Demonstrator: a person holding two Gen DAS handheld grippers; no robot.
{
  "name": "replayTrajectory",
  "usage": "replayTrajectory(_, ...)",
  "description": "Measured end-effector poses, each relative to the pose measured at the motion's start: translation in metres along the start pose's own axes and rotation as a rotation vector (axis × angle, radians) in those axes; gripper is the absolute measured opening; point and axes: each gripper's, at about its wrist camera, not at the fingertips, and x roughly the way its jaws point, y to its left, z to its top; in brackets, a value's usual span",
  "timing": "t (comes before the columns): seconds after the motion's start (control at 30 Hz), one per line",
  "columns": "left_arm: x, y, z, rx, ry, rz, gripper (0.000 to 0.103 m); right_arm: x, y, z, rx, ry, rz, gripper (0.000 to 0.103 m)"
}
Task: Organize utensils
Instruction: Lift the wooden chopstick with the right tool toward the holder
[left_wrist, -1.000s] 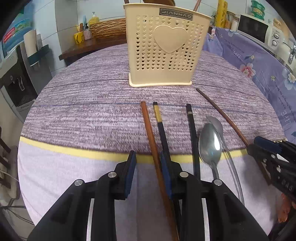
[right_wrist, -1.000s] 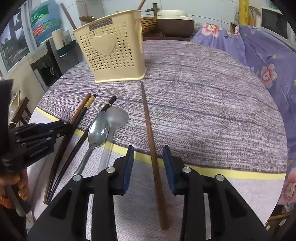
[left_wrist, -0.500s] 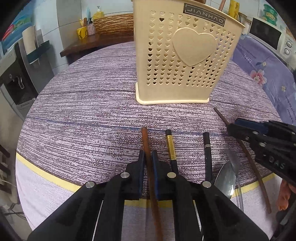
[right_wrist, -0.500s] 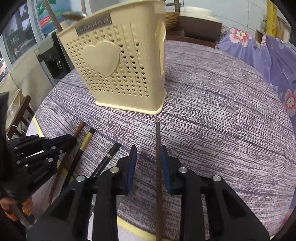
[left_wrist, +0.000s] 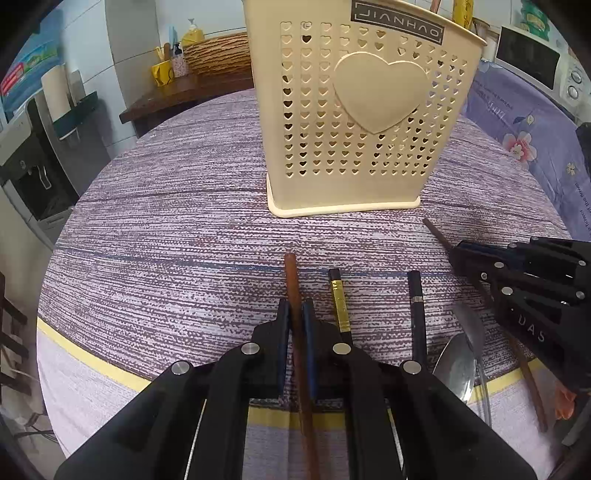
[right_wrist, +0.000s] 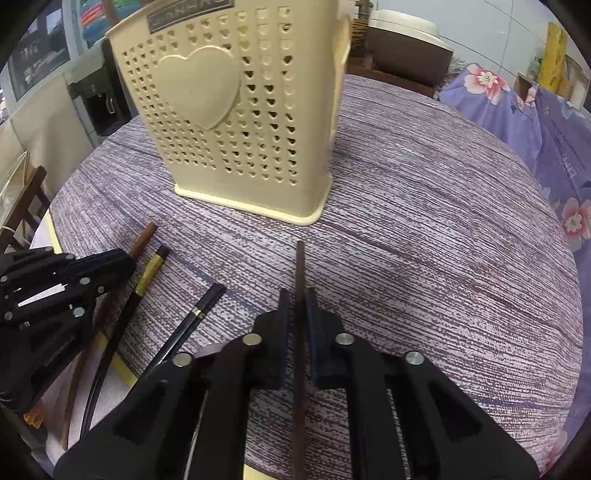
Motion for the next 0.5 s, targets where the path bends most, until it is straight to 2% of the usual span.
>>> replayTrajectory(0.17, 0.000, 0.002, 0.001, -0.003, -0.004, -0.013, 0.008, -0.001, -0.008, -0.002, 0.019, -0.012, 0.035, 0.007)
replayTrajectory(0.27, -0.002, 0.003, 0.002, -0.016, -0.007, -0.029, 0.008, -0.012, -0.012, -0.003, 0.047, -0.052, 0.059, 0.007)
replayTrajectory(0.5, -0.050, 0.012, 0.012, -0.047, -0.124, -0.060, 0.008, -0.073, -0.020, 0.000, 0.083, -0.203, 0.113, 0.007)
